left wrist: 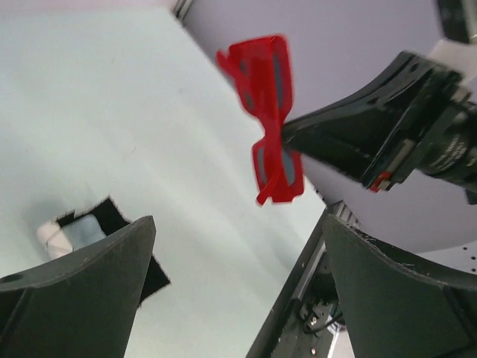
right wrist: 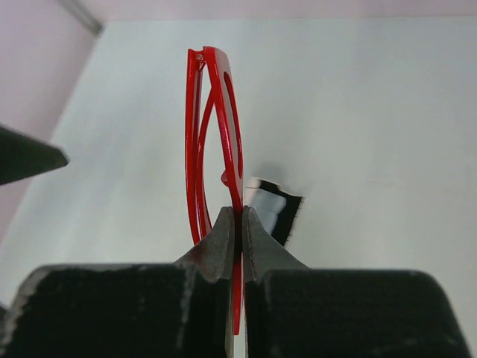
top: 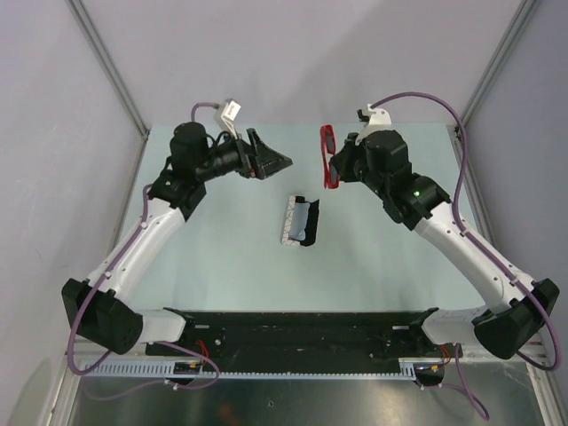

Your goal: Organize the sunglasses

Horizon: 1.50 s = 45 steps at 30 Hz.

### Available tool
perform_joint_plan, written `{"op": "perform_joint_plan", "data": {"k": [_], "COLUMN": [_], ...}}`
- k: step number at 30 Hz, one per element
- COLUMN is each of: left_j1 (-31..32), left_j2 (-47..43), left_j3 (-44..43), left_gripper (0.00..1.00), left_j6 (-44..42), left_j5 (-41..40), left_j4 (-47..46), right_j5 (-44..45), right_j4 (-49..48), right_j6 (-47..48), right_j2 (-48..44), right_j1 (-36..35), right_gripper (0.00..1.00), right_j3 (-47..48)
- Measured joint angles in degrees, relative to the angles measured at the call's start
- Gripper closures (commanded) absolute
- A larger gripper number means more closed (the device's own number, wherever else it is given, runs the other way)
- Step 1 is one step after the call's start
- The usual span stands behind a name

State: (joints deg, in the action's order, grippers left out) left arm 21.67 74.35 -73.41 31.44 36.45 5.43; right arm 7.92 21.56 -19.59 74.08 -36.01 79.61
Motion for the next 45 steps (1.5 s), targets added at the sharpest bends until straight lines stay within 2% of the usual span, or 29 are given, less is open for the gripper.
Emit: {"op": "perform_joint_plan", "data": {"k": [5, 8, 12, 18, 22, 24, 30, 40, 44, 45], "left_j1": [0.0, 0.0, 0.1, 2.9, 4.6, 4.6, 4.8, 5.8, 7.8, 8.4], "left_j2": [1.4, 2.2, 5.3, 13.7, 18.1, 20.2, 26.0, 28.0, 28.1, 28.2], "left_j3": [2.8, 5.0, 9.0, 15.9, 18.6, 18.6, 15.8, 13.7, 13.4, 13.4], "left_gripper": [0.00, 0.05, 0.05, 0.06, 0.14, 0.17, 0.15, 0.12, 0.19, 0.25], "left_j6": [-0.4, -0.7, -1.3, -2.5, -2.4, -2.4, -2.6, -5.0, -6.6, -6.8], "left_j5": [-2.4, -4.0, -4.9, -9.8, -14.3, -15.4, -15.4, -18.4, -20.0, -20.5], "left_j4": [2.7, 3.0, 2.9, 5.0, 7.1, 7.5, 7.7, 7.1, 7.0, 6.9], "right_j5": [10.1, 13.7, 16.2, 16.7, 16.4, 16.0, 14.3, 12.3, 11.8, 11.7], "right_j4": [5.2, 8.3, 11.6, 13.6, 13.7, 13.7, 13.7, 13.3, 12.9, 12.9], "right_j6": [-0.7, -1.9, -3.6, -5.3, -5.7, -5.8, -5.9, -5.9, -5.9, -5.9], "right_j2": [1.5, 2.4, 3.5, 3.8, 3.9, 4.2, 5.9, 6.3, 6.3, 6.4], "right_j1": [-0.6, -0.6, -0.3, 0.7, 1.3, 1.4, 1.7, 2.9, 3.3, 3.3], "right_gripper": [1.00, 1.00, 1.00, 1.00, 1.00, 1.00, 1.00, 1.00, 1.00, 1.00], "right_j3": [0.0, 0.0, 0.0, 0.0, 0.0, 0.0, -0.1, -0.1, -0.7, -0.9]}}
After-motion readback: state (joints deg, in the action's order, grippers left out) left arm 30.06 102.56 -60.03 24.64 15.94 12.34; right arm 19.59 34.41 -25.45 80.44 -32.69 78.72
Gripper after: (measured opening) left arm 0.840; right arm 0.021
